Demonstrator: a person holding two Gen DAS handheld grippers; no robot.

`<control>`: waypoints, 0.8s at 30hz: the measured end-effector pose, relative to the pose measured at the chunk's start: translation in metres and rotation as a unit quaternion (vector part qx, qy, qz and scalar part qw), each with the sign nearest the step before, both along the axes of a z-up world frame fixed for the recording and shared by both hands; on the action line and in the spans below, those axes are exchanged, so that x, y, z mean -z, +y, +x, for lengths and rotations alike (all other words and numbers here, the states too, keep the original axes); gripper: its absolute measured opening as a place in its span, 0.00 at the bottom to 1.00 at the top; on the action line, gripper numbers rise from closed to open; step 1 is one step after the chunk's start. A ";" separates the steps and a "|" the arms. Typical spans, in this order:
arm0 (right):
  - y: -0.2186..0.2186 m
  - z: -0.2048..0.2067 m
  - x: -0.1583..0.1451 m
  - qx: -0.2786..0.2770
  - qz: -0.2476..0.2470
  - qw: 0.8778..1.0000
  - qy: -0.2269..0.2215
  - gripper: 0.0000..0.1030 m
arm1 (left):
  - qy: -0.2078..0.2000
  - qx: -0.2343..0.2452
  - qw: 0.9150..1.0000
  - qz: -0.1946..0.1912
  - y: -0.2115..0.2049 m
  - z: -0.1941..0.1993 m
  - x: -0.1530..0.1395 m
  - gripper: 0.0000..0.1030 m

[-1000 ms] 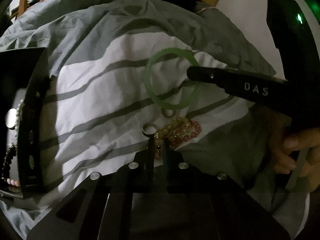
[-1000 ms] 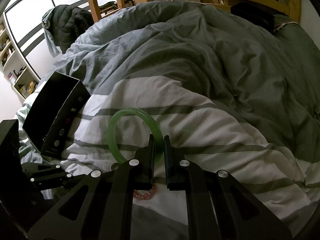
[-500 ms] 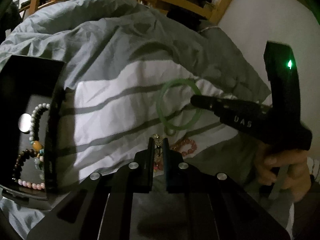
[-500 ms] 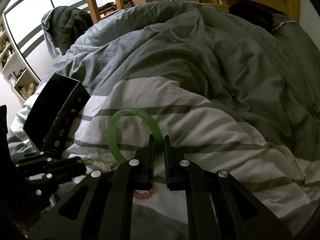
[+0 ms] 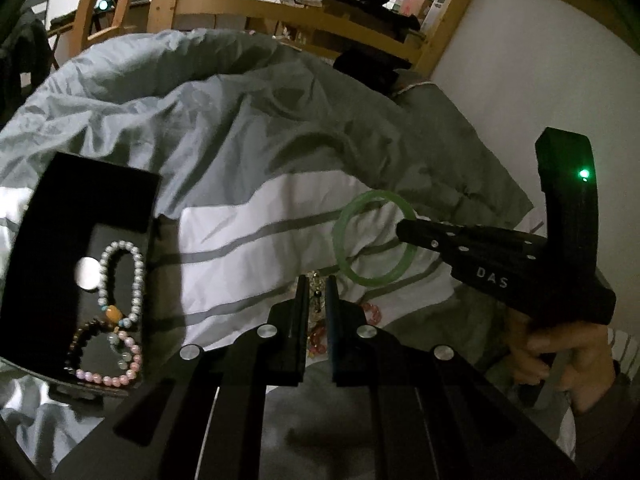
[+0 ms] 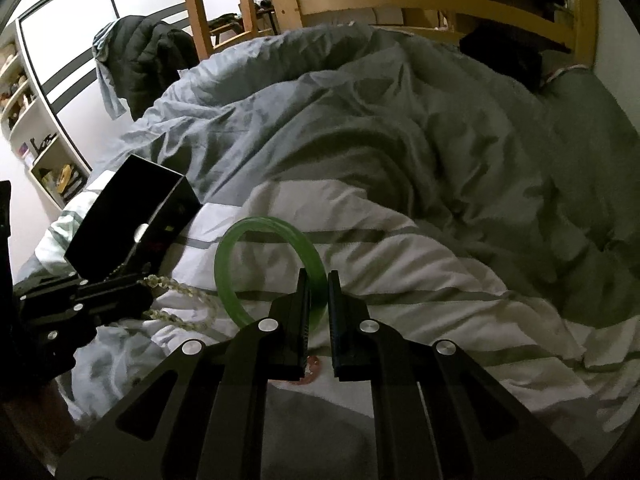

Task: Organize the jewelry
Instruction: 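Carry the bangle with the right gripper while the left gripper carries the strand to the box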

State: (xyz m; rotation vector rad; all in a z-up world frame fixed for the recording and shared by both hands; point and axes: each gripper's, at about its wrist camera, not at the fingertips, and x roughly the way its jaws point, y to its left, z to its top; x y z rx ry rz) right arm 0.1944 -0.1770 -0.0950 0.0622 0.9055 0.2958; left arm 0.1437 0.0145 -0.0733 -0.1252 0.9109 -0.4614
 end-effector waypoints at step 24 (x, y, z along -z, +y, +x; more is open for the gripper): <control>0.050 -0.011 -0.050 -0.026 -0.075 0.996 -0.027 0.09 | -0.025 -0.037 0.999 0.029 0.050 -0.007 -0.043 0.08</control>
